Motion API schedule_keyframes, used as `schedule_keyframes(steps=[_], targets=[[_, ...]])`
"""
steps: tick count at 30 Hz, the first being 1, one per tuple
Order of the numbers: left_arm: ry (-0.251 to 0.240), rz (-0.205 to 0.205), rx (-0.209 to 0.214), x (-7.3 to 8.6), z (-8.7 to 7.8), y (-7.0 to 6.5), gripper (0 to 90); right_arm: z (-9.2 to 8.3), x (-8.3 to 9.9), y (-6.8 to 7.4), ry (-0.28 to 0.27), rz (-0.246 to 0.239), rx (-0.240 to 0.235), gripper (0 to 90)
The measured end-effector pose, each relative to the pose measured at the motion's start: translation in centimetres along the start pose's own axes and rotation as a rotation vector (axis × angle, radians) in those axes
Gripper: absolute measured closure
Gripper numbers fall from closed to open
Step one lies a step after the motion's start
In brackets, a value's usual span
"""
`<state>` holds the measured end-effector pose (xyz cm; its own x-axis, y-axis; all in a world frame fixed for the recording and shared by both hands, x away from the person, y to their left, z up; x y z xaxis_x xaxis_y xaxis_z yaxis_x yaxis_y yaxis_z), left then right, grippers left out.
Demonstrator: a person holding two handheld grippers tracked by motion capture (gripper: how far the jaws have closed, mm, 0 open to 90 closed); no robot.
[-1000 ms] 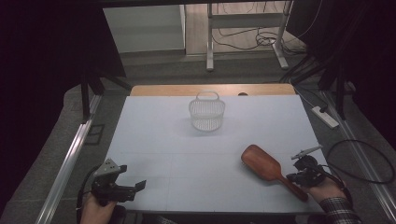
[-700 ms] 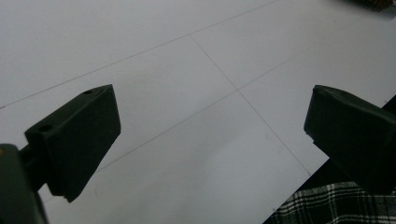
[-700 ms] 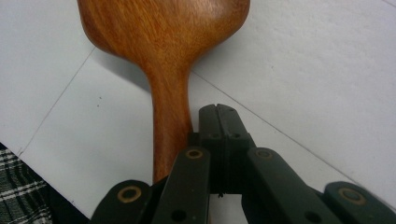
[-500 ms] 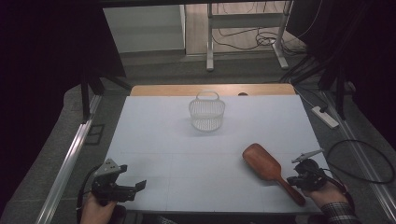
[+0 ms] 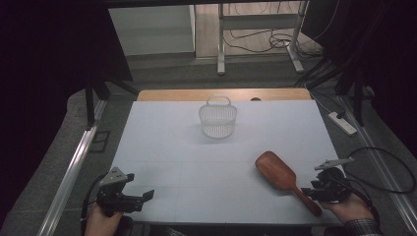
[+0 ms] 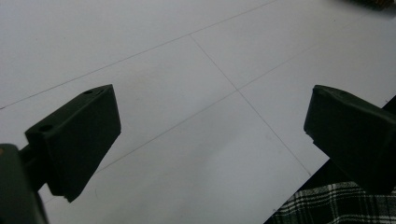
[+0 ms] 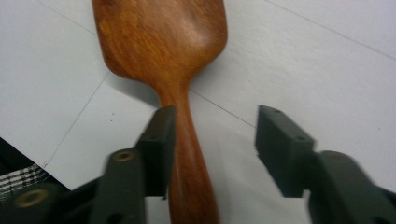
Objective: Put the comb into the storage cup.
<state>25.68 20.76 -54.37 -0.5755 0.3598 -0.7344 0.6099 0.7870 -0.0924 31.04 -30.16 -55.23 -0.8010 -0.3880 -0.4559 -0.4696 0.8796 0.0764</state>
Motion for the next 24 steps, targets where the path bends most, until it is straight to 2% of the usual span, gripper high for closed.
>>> schedule_keyframes(steps=[2,4,7,8,9,12,17,19,24], targets=[[0.0,0.0,0.0,0.0,0.0,0.0,3.6,0.0,-0.3,0.5,-0.01,-0.026,0.016,34.2],[0.0,0.0,0.0,0.0,0.0,0.0,3.6,-0.1,-0.8,1.0,-0.03,-0.041,0.019,26.3],[0.001,0.0,0.0,0.0,0.0,0.0,3.7,-0.1,-1.1,1.4,-0.042,-0.044,0.013,15.5],[0.0,0.0,0.001,0.0,0.0,0.0,3.7,-0.1,-1.3,1.6,-0.052,-0.048,0.012,7.4],[0.0,0.0,0.001,0.0,0.0,0.0,3.7,-0.1,-1.3,1.6,-0.052,-0.048,0.012,7.4],[0.001,0.001,0.0,0.0,0.0,0.0,3.7,0.1,-1.6,2.0,-0.064,-0.067,0.022,0.2],[0.001,0.0,-0.001,0.0,0.0,0.0,3.7,0.3,-1.9,2.3,-0.068,-0.082,0.017,0.0],[0.002,-0.001,-0.001,0.0,0.0,0.0,3.7,0.4,-2.1,2.5,-0.076,-0.069,-0.001,0.0],[0.002,0.0,0.0,0.0,0.0,0.0,3.7,0.5,-2.4,2.5,-0.086,-0.082,0.012,0.0]])
Point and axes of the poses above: each handheld gripper's, and its own axes: z roughly forward along the jaws, x roughly out of its underside, y roughly to its left, the point moved 10 cm from there along z, roughly forward along the jaws, and after that the axes turned 6 degrees about z, right-handed, at the moved point
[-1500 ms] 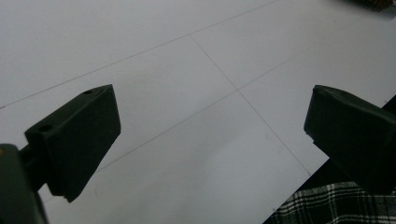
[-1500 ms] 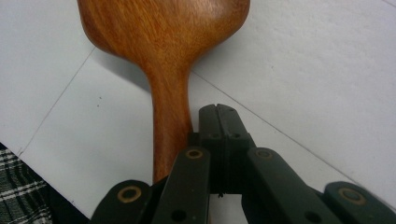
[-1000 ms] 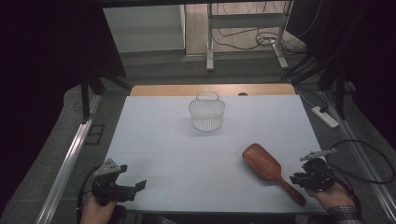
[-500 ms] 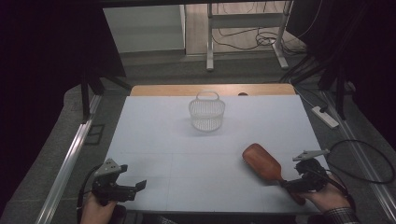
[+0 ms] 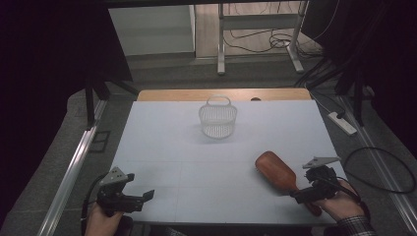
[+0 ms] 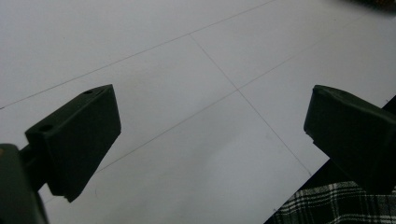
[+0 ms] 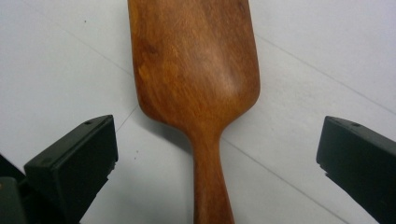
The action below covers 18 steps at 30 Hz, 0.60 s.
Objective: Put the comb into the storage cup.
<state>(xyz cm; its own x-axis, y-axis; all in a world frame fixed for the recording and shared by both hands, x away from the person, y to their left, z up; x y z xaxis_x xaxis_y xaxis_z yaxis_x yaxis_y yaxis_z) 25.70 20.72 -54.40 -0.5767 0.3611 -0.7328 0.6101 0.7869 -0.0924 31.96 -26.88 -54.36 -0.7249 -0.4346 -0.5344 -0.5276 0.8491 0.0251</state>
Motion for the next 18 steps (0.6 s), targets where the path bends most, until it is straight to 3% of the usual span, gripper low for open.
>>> schedule_keyframes(steps=[7,18], targets=[[0.0,-0.001,0.003,0.0,0.0,0.0,3.7,1.1,0.1,0.4,0.034,0.007,-0.024,0.0],[0.0,-0.002,0.007,0.0,0.0,0.0,3.7,3.3,1.4,0.0,0.121,0.007,-0.009,0.0]])
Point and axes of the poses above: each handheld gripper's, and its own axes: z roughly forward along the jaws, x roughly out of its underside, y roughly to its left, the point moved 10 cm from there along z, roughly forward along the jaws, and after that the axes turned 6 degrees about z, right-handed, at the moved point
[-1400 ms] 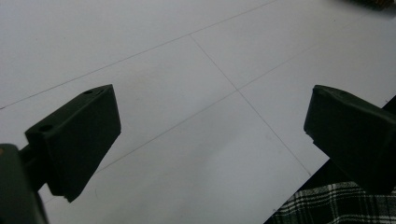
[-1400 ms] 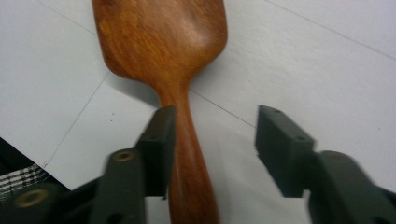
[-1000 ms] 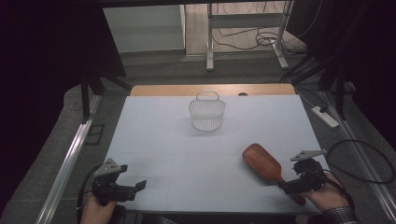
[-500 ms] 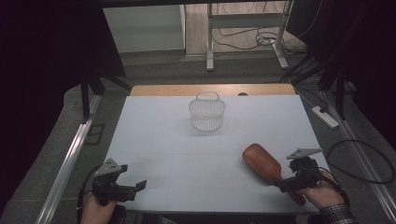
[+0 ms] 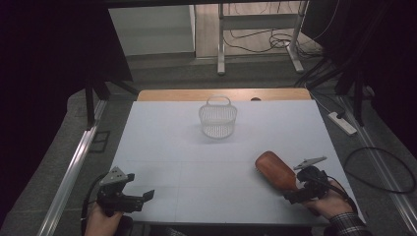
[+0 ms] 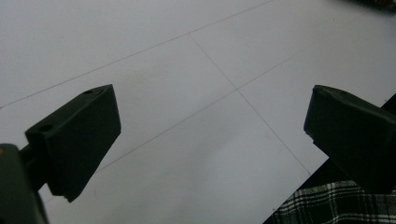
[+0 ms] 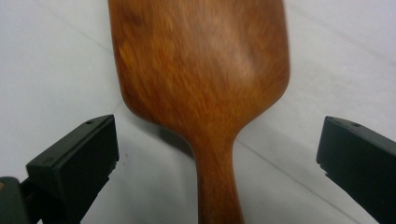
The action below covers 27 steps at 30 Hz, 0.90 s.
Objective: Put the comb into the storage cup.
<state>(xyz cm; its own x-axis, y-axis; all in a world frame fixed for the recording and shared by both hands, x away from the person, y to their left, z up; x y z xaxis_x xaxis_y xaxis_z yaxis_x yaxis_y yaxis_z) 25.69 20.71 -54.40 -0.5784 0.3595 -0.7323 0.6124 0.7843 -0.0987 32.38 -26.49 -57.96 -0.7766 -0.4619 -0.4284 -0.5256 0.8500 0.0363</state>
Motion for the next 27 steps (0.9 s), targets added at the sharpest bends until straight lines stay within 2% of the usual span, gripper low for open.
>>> schedule_keyframes(steps=[8,13,17,20,24,27], targets=[[0.002,0.001,0.003,0.0,0.0,0.0,3.7,0.7,1.0,-0.4,0.053,-0.001,0.025,0.3],[0.001,-0.002,0.002,0.0,0.0,0.0,3.7,0.6,1.1,-0.4,0.055,-0.016,0.041,7.5],[0.003,0.001,0.001,0.0,0.0,0.0,3.7,0.3,1.1,-0.3,0.05,-0.033,0.05,23.9],[0.003,0.0,0.001,0.0,0.0,0.0,3.7,0.0,1.1,-0.2,0.05,-0.027,0.03,37.1],[0.001,-0.001,0.002,0.0,0.0,0.0,3.7,0.0,1.2,0.0,0.064,-0.032,0.001,49.3],[0.002,-0.001,0.002,0.0,0.0,0.0,3.7,0.0,1.2,0.0,0.069,-0.037,0.001,60.4]])
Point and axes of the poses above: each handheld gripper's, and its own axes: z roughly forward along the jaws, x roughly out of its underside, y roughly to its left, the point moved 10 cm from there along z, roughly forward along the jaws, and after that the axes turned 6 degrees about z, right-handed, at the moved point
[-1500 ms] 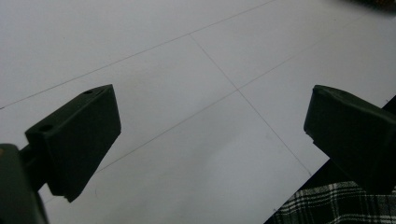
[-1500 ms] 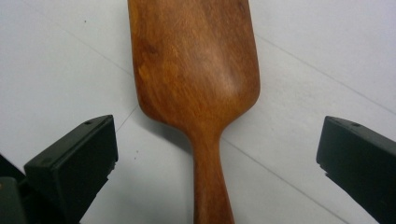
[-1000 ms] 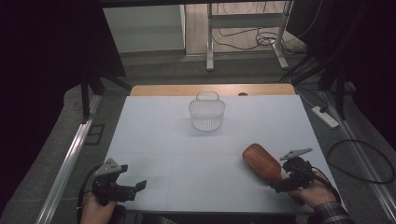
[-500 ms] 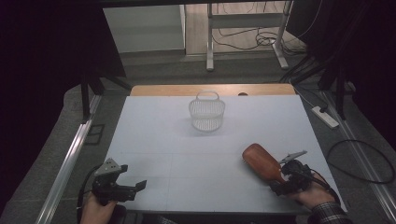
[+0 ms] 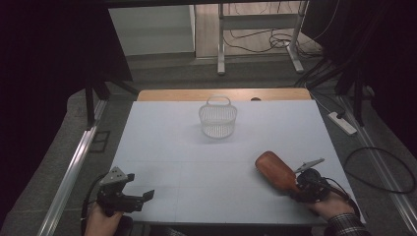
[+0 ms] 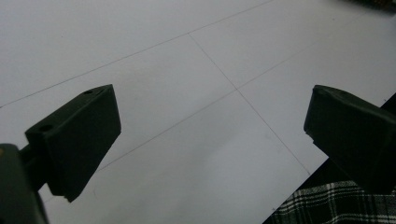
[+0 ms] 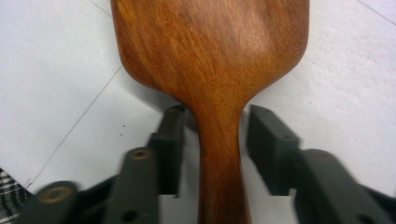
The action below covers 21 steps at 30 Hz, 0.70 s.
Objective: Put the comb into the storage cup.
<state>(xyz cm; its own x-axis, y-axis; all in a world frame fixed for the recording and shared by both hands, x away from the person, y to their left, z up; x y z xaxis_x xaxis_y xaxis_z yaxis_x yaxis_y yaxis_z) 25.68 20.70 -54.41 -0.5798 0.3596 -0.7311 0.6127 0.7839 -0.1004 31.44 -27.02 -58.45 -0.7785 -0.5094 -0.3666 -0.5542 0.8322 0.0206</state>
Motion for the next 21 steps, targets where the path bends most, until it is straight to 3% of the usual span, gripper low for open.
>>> schedule_keyframes(steps=[2,5,15,19,21], targets=[[0.001,0.001,-0.001,0.0,0.01,0.0,3.7,-0.05,-0.01,-0.03,-0.002,-0.006,-0.001,68.5],[0.001,0.003,-0.001,0.0,0.01,-0.01,3.7,-0.16,0.02,0.13,-0.006,-0.028,0.005,71.3],[0.017,0.014,-0.006,0.05,0.16,-0.07,3.7,-0.43,-0.09,0.14,-0.031,-0.005,-0.03,71.9],[0.03,0.02,-0.012,0.07,0.27,-0.12,3.7,-0.63,-0.28,-0.04,-0.056,-0.004,-0.011,72.0],[0.037,0.012,0.009,0.1,0.29,-0.29,3.5,-0.76,-0.38,-0.17,-0.072,-0.003,0.001,72.0]])
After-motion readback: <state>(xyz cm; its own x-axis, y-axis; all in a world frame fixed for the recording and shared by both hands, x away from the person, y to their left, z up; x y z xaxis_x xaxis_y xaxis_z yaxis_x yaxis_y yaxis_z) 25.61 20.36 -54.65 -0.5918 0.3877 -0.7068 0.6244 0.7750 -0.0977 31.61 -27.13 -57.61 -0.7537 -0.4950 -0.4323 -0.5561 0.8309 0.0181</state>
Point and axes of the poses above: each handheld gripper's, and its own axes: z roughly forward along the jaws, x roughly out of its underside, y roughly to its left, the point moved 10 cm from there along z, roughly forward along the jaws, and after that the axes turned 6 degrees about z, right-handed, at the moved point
